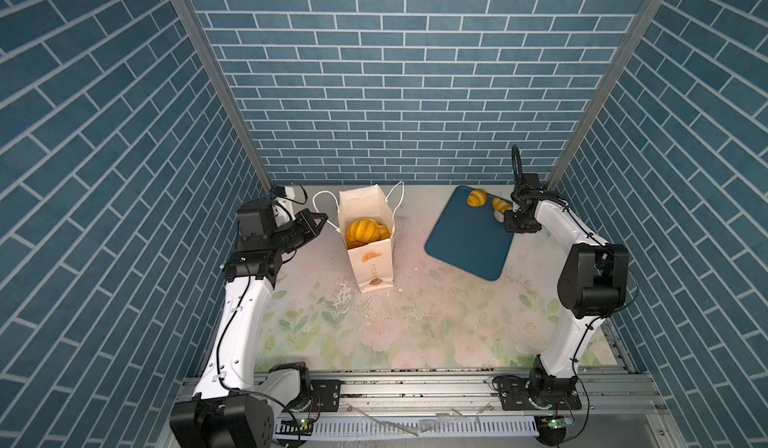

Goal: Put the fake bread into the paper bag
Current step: 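Move the empty tongs back over the tray toward the long croissant, then lower the tongs around the long yellow-striped croissant and close them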

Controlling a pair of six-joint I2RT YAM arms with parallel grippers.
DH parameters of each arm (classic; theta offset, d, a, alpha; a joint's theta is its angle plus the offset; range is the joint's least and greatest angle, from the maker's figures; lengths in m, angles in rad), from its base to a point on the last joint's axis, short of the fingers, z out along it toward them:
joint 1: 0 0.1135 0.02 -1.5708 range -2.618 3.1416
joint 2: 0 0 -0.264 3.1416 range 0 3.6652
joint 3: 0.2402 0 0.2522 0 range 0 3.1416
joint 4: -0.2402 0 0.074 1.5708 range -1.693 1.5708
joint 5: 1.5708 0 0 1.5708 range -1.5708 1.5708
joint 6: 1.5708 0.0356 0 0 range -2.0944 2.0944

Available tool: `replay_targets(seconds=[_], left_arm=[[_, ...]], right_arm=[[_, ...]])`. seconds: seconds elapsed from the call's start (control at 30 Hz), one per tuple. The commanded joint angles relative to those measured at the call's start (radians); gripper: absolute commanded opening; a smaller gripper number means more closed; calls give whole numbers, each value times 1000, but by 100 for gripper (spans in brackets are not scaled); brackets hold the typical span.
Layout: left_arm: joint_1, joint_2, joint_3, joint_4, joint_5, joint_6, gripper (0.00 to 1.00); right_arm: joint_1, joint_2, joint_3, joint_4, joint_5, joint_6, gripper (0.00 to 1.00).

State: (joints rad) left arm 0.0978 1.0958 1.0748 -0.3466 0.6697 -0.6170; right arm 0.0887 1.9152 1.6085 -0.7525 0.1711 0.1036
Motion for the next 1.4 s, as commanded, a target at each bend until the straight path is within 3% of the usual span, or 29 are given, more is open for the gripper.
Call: replay_targets(seconds=[0.0,0.4,0.7,1.37], left_arm=[[2,-14,28,-8,-5,9,8],[2,-15,22,-1,-3,5,8],[2,-20,25,-6,-1,3,8],[2,-15,43,-29,-18,11,8]], right_arm=[[1,-23,-25,30,-46,-28,43],[22,-146,-143,43,-81,-39,36],[32,-198,-142,18,-21,-42,45],[26,65,107,13,52,-31,49]])
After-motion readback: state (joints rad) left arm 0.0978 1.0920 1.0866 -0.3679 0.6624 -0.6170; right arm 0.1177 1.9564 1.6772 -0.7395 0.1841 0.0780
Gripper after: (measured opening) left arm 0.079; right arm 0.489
